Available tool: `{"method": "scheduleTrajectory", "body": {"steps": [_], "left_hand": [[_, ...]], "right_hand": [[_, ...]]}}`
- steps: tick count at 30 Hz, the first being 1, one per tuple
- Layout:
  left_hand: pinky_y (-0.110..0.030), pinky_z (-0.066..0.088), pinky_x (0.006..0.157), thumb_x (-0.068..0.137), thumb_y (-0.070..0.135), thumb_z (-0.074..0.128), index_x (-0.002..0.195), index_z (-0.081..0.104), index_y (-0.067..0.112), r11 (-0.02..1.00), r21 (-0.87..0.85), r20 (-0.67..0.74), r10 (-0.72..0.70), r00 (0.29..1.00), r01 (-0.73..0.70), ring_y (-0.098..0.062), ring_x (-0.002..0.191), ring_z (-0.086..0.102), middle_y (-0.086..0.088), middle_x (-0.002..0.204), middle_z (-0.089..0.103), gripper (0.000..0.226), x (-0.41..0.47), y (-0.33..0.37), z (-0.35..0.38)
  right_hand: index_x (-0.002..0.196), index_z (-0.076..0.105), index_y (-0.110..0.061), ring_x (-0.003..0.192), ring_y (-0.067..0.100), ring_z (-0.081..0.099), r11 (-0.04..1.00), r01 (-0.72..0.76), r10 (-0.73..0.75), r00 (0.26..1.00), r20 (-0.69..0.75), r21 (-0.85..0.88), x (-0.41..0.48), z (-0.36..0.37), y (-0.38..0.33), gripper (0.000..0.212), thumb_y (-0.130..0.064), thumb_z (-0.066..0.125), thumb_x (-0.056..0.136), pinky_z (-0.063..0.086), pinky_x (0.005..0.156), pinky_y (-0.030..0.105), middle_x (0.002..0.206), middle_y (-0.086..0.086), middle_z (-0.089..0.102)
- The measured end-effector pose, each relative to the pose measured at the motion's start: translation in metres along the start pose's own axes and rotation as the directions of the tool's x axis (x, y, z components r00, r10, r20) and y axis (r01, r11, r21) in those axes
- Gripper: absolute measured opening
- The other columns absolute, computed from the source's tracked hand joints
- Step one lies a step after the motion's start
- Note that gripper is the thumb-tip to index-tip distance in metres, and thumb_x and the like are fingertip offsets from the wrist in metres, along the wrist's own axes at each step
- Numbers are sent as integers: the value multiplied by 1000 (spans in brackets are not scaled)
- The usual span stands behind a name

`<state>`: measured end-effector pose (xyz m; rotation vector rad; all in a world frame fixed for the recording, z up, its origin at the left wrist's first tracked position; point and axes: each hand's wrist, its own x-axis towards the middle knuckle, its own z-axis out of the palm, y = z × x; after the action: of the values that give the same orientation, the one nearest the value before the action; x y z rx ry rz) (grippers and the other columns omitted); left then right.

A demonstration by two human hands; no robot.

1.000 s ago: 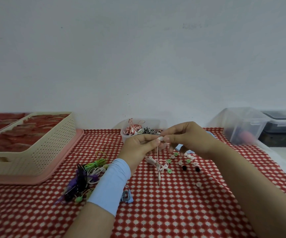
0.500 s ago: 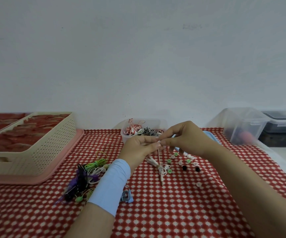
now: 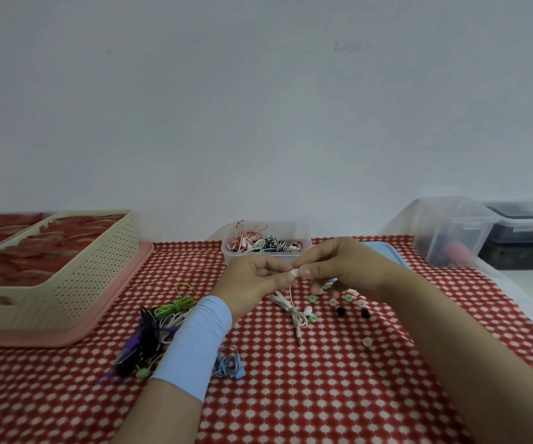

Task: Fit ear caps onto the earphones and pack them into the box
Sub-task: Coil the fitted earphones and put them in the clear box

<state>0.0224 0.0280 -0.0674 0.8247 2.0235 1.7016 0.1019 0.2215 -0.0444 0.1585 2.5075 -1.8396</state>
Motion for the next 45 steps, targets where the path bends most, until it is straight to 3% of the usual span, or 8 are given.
{"method": "scheduleTrajectory", "body": {"steps": [4, 9, 13, 20, 28, 34, 39, 45], "left_hand": [[-18, 54, 77, 82, 16, 78, 92, 74, 19, 970, 242, -28, 3, 1000, 4, -8, 82, 72, 1, 87, 76, 11, 3, 2, -11], [-20, 49, 75, 82, 31, 76, 86, 70, 27, 766, 636, 27, -138, 990, 90, -6, 81, 65, 12, 84, 69, 8, 3, 7, -24], [-24, 48, 83, 84, 32, 70, 88, 69, 31, 575, 809, 51, -272, 961, 120, -6, 89, 60, 17, 92, 63, 4, 0, 17, -25], [-32, 52, 90, 80, 45, 71, 88, 73, 35, 633, 772, 112, -52, 992, -54, -4, 93, 60, 19, 100, 64, 13, 1, 20, 15], [-31, 56, 87, 80, 49, 72, 89, 79, 31, 582, 812, 149, -136, 979, -43, -2, 86, 64, 19, 95, 73, 21, 3, 7, 28], [-34, 55, 87, 82, 55, 65, 88, 77, 33, 643, 765, 82, -136, 987, 25, -3, 87, 63, 19, 95, 71, 25, 4, 4, 26], [-32, 55, 89, 77, 60, 69, 89, 77, 38, 590, 807, 122, -112, 986, -33, -1, 92, 62, 22, 100, 71, 27, 2, 5, 36], [-23, 51, 86, 76, 42, 79, 85, 76, 31, 806, 591, 86, -109, 990, 37, 2, 87, 64, 18, 92, 71, 14, 4, 4, 23]], "right_hand": [[95, 82, -18, 62, 7, 66, 968, 29, -63, 990, -129, -249, 3, -8, 4, 8, -19, 75, 91, 50, 55, 20, 93, -2, 79], [98, 82, -34, 90, -2, 66, 656, -76, -18, 993, -116, -751, 11, -2, 17, 18, -21, 77, 87, 55, 92, 26, 99, -21, 76], [96, 81, -37, 91, 7, 68, 527, -104, -9, 992, -128, -843, 16, 5, 18, 16, -25, 76, 87, 58, 90, 35, 96, -19, 76], [99, 80, -34, 90, 9, 67, 429, -134, 1, 989, -148, -893, 16, 4, 16, 13, -29, 73, 90, 59, 88, 35, 97, -14, 75], [97, 78, -25, 94, 10, 67, 606, -82, -101, 979, -178, -791, 14, -7, 17, 11, -19, 71, 92, 57, 92, 33, 100, -10, 75], [105, 79, -26, 85, -6, 64, 759, -8, -151, 971, -188, -651, 14, -11, 17, 19, -17, 77, 88, 45, 74, 6, 95, -15, 72], [91, 80, -33, 80, -4, 68, 781, -20, -133, 971, -197, -625, 12, -11, 15, 15, -18, 76, 88, 50, 72, 10, 88, -19, 74], [92, 82, -27, 66, -8, 65, 836, 25, -146, 973, -179, -549, 8, -12, 9, 11, -19, 77, 89, 49, 67, 13, 89, -13, 76]]}}
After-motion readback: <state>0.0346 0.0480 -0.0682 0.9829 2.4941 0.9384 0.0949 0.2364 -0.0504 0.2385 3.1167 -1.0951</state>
